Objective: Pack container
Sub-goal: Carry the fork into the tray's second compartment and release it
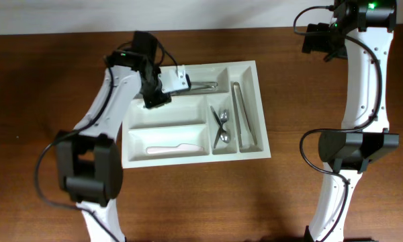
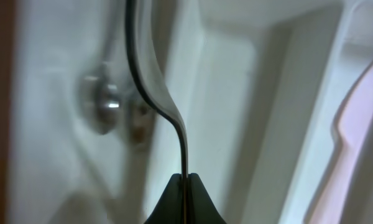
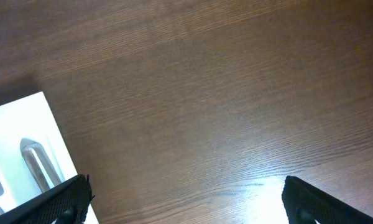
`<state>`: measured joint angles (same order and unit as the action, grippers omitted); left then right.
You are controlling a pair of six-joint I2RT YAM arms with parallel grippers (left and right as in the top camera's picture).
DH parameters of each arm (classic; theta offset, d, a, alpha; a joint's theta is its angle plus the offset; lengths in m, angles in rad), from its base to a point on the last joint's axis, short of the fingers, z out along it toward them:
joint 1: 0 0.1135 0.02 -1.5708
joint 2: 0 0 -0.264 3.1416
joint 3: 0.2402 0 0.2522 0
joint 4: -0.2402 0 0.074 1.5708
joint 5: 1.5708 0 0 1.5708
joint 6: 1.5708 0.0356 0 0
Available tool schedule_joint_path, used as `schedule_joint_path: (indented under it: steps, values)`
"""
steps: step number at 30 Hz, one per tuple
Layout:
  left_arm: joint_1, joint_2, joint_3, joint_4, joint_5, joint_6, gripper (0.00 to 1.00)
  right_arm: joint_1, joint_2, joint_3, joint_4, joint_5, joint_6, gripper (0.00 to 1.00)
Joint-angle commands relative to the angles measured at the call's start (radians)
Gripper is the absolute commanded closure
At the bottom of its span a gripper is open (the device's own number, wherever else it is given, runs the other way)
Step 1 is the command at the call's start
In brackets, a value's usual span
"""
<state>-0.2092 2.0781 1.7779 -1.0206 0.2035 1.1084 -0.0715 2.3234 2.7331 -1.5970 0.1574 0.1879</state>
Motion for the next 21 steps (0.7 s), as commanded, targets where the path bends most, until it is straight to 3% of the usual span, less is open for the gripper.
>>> schedule_joint_path:
  steps: [1,4,6,10,14,21]
  values:
    - [-0.002,0.061,-0.013,-0.005,0.022,0.034,0.98,-0.002,-0.032,0.019,0.0,0.012,0.012,0.01]
    - [-0.002,0.073,-0.013,-0.004,0.022,0.034,0.87,-0.002,-0.032,0.019,0.0,0.012,0.012,0.01]
    - [-0.002,0.072,-0.012,-0.004,0.021,0.033,0.27,-0.002,-0.032,0.019,0.0,0.012,0.012,0.01]
    - [0.002,0.069,0.001,-0.005,0.01,-0.03,0.25,-0.002,-0.032,0.019,0.0,0.012,0.012,0.01]
    - [0.048,0.043,0.061,-0.016,-0.002,-0.228,0.25,-0.002,-0.032,0.019,0.0,0.012,0.012,0.01]
    - [0.27,-0.039,0.159,-0.112,-0.03,-0.845,0.27,-0.002,-0.032,0.019,0.0,0.012,0.012,0.01]
